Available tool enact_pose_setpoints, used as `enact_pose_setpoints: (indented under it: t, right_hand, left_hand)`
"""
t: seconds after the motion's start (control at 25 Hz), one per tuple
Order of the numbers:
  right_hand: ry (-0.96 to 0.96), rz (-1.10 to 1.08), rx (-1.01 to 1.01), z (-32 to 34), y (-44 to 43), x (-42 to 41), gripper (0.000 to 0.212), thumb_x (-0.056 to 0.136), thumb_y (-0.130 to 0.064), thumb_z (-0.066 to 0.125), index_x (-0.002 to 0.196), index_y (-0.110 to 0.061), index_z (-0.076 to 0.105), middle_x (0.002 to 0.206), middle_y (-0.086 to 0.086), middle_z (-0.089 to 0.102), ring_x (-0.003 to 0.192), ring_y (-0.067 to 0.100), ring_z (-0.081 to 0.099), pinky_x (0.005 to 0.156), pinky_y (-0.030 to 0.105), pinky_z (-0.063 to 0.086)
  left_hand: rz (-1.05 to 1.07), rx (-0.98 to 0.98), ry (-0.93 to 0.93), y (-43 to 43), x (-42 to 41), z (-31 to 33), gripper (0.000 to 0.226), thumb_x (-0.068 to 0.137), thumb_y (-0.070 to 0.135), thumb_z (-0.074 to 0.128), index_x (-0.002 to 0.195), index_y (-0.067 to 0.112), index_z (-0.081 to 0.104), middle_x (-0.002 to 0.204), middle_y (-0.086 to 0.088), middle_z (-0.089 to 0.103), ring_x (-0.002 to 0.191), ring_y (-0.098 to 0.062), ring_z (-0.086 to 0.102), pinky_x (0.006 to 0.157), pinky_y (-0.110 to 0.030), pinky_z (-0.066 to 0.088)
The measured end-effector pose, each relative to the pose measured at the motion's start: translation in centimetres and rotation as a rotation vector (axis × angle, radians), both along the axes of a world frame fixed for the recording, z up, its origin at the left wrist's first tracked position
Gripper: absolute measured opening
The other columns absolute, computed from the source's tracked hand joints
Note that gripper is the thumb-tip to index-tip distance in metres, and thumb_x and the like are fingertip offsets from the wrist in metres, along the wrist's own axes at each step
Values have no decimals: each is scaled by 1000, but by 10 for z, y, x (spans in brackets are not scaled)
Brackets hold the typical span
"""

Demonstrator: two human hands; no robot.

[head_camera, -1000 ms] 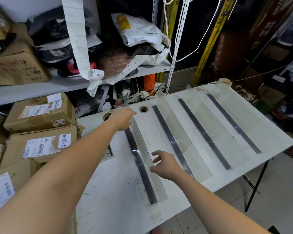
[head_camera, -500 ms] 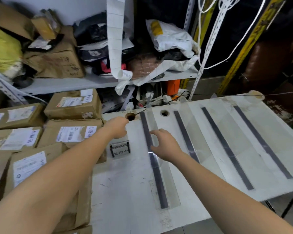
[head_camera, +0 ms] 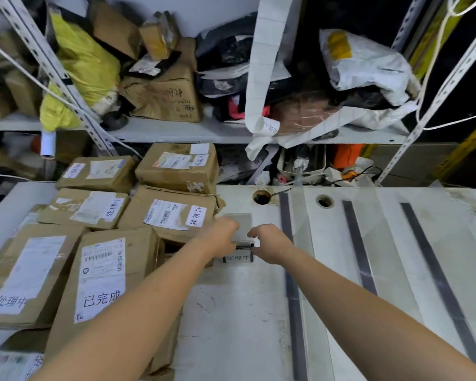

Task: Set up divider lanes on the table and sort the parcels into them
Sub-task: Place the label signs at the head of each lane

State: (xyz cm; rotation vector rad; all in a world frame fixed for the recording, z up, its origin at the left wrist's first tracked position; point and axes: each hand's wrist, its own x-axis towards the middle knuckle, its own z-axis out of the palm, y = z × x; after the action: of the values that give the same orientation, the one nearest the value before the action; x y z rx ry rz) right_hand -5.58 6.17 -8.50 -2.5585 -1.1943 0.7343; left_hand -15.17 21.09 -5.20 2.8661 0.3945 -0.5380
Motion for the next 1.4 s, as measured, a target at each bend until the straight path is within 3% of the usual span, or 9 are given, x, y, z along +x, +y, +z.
enact_pose_setpoints:
  t: [0.28, 0.48, 0.56, 1.0, 1.12, 1.24, 1.32, 1.4]
  right_hand:
    - [84, -5, 35, -19, 5, 14, 38, 94, -22, 73, 131, -15, 69, 131, 3, 68, 119, 22, 62, 98, 32, 50]
    - [161, -31, 112, -19, -3, 19, 23, 94, -20, 73, 115, -11, 79, 111, 6, 77, 100, 19, 68, 84, 30, 52]
    - [173, -46, 141, -18, -4, 20, 17, 95, -16, 71, 108, -9, 81, 106, 6, 79, 99, 21, 69, 85, 31, 54]
    - [15, -95, 208, 11, -6, 21, 21, 100, -10, 54, 96, -4, 74, 99, 13, 72, 88, 34, 66, 79, 46, 57]
    - [-43, -68, 229, 24, -15, 29, 22, 101, -11, 54, 97, -7, 74, 100, 11, 70, 92, 32, 64, 82, 46, 56]
    - [-95, -26, 249, 38, -22, 36, 22, 102, -12, 52, 96, -6, 73, 100, 10, 68, 92, 31, 63, 82, 45, 54]
    - [-105, -37, 295, 48, -23, 42, 22, 102, -11, 52, 96, -6, 73, 100, 10, 67, 93, 30, 62, 82, 44, 52]
    - [-110, -58, 344, 56, -24, 47, 21, 101, -9, 53, 96, -5, 73, 102, 10, 68, 95, 30, 61, 84, 44, 51]
  left_hand:
    - [4, 65, 40, -5, -5, -12, 36, 94, 23, 60, 128, 13, 58, 128, -9, 58, 112, -29, 60, 92, -45, 54]
    - [57, 25, 46, -7, -5, -12, 39, 94, 23, 61, 131, 12, 58, 131, -9, 59, 115, -29, 61, 93, -46, 55]
    - [52, 24, 51, -5, -4, -11, 40, 94, 23, 60, 132, 13, 57, 131, -9, 59, 114, -30, 61, 92, -46, 56]
    - [149, -14, -21, -4, 3, -1, 29, 92, 12, 61, 121, 9, 63, 116, -13, 63, 105, -31, 62, 87, -45, 58]
    - [167, 34, 5, -9, 4, 2, 20, 92, 8, 61, 111, 8, 63, 110, -13, 63, 94, -31, 63, 79, -41, 58]
    - [207, 101, 45, -16, 7, 3, 15, 91, -1, 58, 103, 9, 60, 111, -14, 62, 87, -28, 60, 68, -34, 49]
    - [197, 78, 71, -18, 8, -3, 23, 92, -3, 58, 111, 9, 64, 118, -11, 63, 95, -28, 63, 72, -32, 49]
    - [165, 19, 80, -18, 10, -9, 31, 95, -1, 59, 123, 10, 66, 124, -10, 63, 107, -28, 65, 86, -34, 55]
